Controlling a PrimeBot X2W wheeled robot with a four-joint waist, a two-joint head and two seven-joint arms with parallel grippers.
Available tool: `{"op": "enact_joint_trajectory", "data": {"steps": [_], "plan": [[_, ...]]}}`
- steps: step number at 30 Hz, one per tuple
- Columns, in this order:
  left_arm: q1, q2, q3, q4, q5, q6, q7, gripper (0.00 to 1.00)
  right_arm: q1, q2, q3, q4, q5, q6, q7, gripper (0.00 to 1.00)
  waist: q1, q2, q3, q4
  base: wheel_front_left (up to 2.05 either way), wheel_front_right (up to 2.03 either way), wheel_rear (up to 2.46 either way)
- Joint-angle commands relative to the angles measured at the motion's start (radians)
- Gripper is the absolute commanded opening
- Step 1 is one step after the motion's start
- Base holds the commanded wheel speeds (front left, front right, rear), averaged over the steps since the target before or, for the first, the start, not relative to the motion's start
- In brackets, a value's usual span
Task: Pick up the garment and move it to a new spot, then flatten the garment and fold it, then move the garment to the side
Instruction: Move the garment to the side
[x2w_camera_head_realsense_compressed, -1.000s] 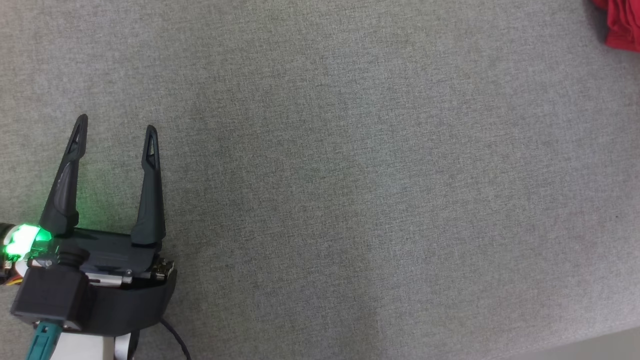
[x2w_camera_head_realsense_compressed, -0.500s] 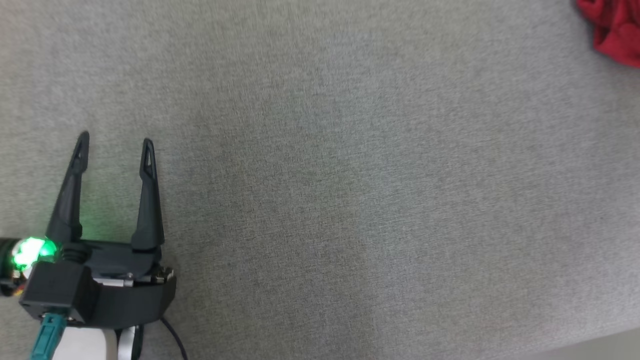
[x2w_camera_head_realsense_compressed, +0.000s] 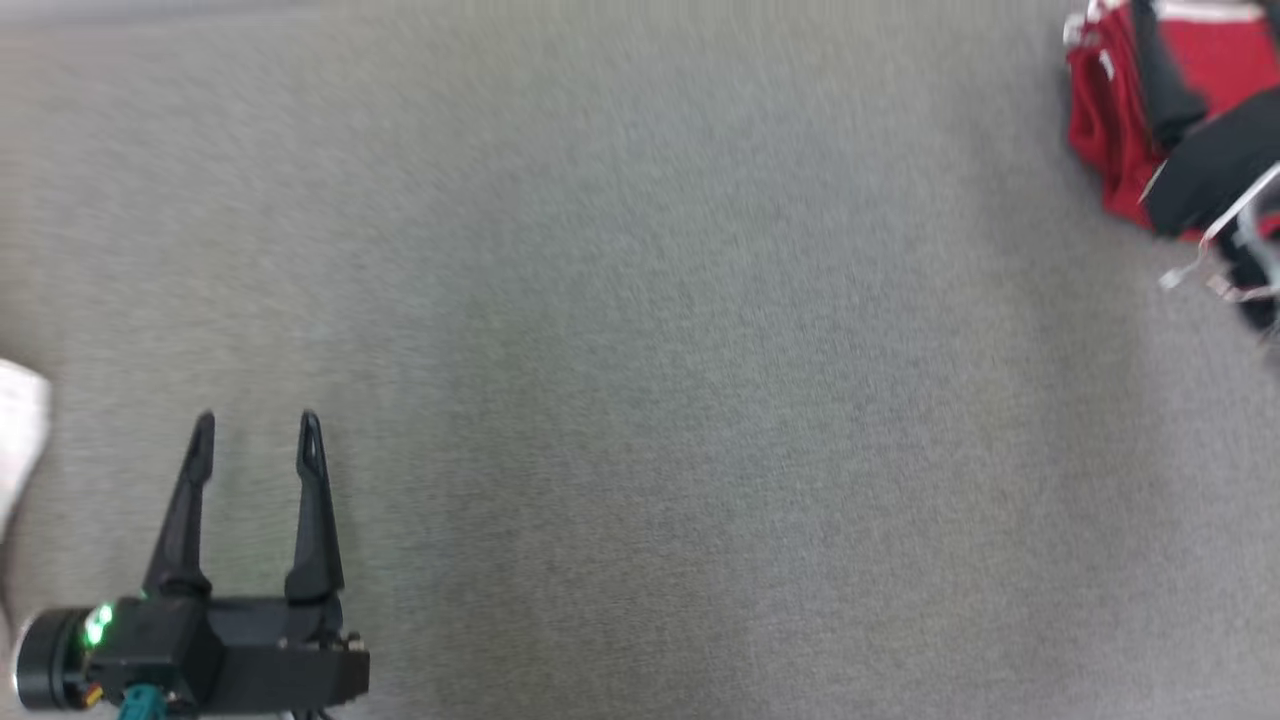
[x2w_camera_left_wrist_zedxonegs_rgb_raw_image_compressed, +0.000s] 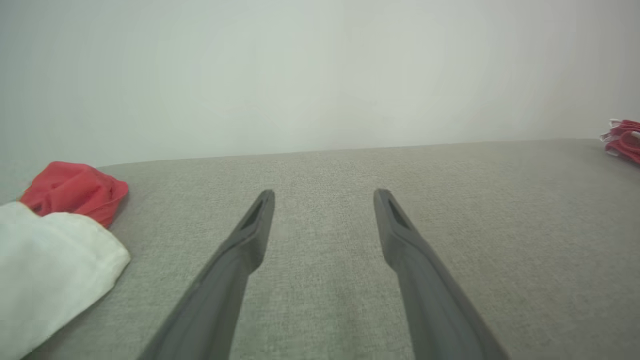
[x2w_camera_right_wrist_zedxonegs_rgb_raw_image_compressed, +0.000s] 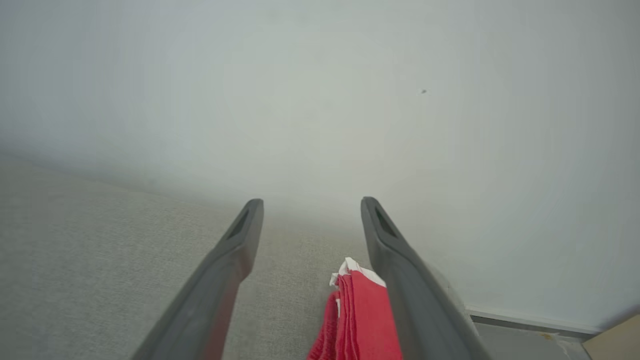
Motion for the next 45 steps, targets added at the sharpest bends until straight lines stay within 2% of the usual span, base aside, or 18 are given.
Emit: {"op": "enact_joint_trajectory", "data": {"steps": [1, 7, 18, 32, 41, 45], "plan": [[0.017, -0.004, 0.005, 0.003, -0.005, 0.002, -0.003, 1.0, 0.021, 0.002, -0.008, -0.013, 0.003, -0.003, -0.004, 1.0, 0.0002, 0.0, -0.104, 0.068, 0.0, 0.0, 0.0], [0.076, -0.013, 0.025, 0.035, -0.008, -0.005, -0.003, 1.0, 0.236, 0.043, -0.143, -0.15, -0.038, -0.003, -0.004, 1.0, 0.0002, 0.0, -0.196, 0.129, 0.0, 0.0, 0.0], [0.102, -0.025, 0.025, 0.074, -0.01, -0.018, -0.003, 1.0, 0.55, 0.124, -0.364, -0.338, -0.146, -0.003, -0.003, 1.0, 0.0002, 0.0, -0.263, 0.195, 0.0, 0.0, 0.0], [0.098, -0.038, 0.02, 0.122, -0.019, -0.033, -0.003, 1.0, 0.92, 0.26, -0.554, -0.59, -0.262, -0.003, 0.002, 1.0, 0.0002, 0.0, -0.293, 0.189, 0.0, 0.0, 0.0], [0.089, -0.039, 0.018, 0.147, -0.012, -0.043, -0.003, 1.0, 1.038, 0.363, -0.615, -0.693, -0.323, -0.003, 0.02, 1.0, 0.0002, 0.0, -0.3, 0.175, 0.0, 0.0, 0.0], [0.091, -0.04, 0.019, 0.155, -0.006, -0.047, -0.003, 1.0, 1.083, 0.39, -0.638, -0.73, -0.357, -0.003, 0.028, 1.0, 0.0002, 0.0, -0.305, 0.173, 0.0, 0.0, 0.0]]}}
